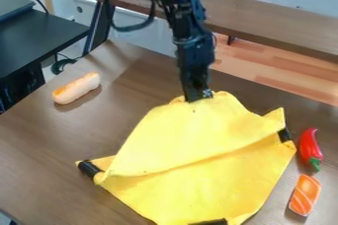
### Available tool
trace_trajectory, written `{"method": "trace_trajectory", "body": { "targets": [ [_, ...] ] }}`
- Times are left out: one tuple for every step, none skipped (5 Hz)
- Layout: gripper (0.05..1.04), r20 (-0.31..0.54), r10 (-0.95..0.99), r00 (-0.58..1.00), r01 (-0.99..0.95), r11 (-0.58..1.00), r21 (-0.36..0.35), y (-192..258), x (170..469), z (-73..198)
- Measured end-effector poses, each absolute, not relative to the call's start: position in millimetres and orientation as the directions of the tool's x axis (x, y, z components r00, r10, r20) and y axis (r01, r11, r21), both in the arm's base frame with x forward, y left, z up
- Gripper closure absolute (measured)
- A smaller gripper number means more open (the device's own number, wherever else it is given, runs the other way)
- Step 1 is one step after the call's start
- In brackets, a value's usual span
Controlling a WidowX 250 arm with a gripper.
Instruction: Unfold the cloth from bottom right to top left
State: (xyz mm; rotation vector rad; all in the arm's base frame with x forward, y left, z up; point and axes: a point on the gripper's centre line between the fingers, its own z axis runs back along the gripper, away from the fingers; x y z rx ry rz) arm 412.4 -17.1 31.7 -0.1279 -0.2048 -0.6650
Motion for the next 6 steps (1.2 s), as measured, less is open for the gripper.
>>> {"method": "trace_trajectory", "body": {
  "targets": [
    [1.033,0.243,-0.557,0.794,0.584,0.811,-0.047,-3,427,37],
    [1.033,0.232,-0.533,0.814,0.555,0.831,-0.040,3,440,37],
    [1.033,0.217,-0.527,0.822,0.544,0.839,-0.024,8,454,29],
    [1.033,0.186,-0.539,0.821,0.546,0.838,0.018,19,475,20],
    [1.033,0.181,-0.564,0.806,0.562,0.824,0.068,26,489,15],
    [1.020,0.194,-0.590,0.784,0.581,0.807,0.106,28,497,14]
  ]
}}
